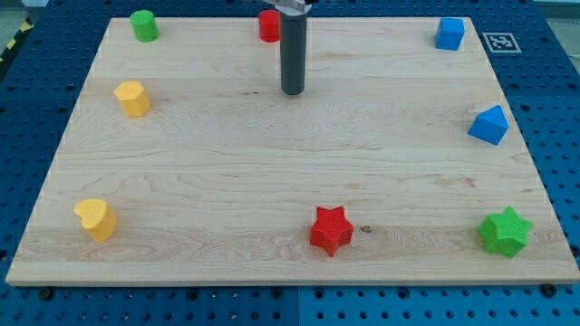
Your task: Move your arm to the top left
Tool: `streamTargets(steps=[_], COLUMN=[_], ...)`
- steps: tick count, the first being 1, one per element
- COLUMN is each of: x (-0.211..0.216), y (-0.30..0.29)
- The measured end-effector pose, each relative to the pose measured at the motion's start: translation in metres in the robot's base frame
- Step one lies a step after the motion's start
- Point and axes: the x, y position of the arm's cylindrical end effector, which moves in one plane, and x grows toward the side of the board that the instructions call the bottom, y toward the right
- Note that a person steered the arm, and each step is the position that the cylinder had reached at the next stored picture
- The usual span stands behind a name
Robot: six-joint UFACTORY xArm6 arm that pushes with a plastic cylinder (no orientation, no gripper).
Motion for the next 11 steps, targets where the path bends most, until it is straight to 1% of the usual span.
streamTargets(steps=[2, 3, 4, 5, 6, 7, 8, 9, 10, 11], x=[-0.002, -0.023, -0.035, -0.040, -0.064, -0.103, -0.111, -0.153, -0.162, -0.162], y=[-0.003, -0.043, -0.085, -0.149, -0.216, -0.289, -0.304, -0.304, -0.303, -0.302])
